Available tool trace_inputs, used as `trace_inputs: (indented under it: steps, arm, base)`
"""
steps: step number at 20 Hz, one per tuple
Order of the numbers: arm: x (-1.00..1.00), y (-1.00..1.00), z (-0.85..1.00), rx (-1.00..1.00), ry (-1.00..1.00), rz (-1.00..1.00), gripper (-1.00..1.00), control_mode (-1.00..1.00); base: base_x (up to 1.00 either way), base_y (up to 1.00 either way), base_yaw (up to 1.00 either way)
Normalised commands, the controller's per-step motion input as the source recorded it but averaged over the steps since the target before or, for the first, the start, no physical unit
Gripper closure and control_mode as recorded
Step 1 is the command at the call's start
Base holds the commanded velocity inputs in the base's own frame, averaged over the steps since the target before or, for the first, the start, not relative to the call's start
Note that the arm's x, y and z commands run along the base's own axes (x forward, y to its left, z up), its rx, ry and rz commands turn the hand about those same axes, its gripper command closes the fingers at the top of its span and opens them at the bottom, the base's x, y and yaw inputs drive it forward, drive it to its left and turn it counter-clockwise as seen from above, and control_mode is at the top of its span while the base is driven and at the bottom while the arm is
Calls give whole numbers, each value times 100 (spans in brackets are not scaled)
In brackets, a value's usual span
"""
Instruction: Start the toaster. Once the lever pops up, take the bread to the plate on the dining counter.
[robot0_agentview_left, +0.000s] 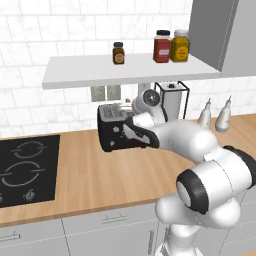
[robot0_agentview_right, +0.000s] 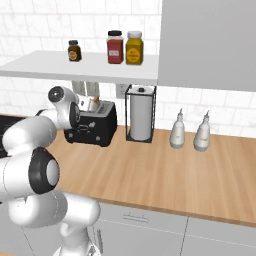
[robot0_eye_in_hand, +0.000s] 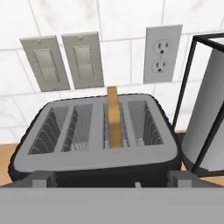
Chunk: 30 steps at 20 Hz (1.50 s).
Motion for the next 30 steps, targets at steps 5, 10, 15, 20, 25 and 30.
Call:
trace_inputs:
  steps: [5, 10, 15, 20, 25, 30]
  arm:
    - [23, 0, -9, 0, 0, 0, -100, -100]
    - [27, 0, -15, 0, 1, 0, -100, -100]
    - [22, 0, -26, 0, 5, 0, -100, -100]
    - [26, 0, -26, 0, 5, 0, -100, -100]
    - [27, 0, -20, 0, 1, 0, -100, -100]
    - [26, 0, -16, 0, 0, 0, -100, -100]
  base:
    - [0, 0, 0]
    - [0, 0, 0]
    - [0, 0, 0]
    - [0, 0, 0]
    - [0, 0, 0]
    - [0, 0, 0]
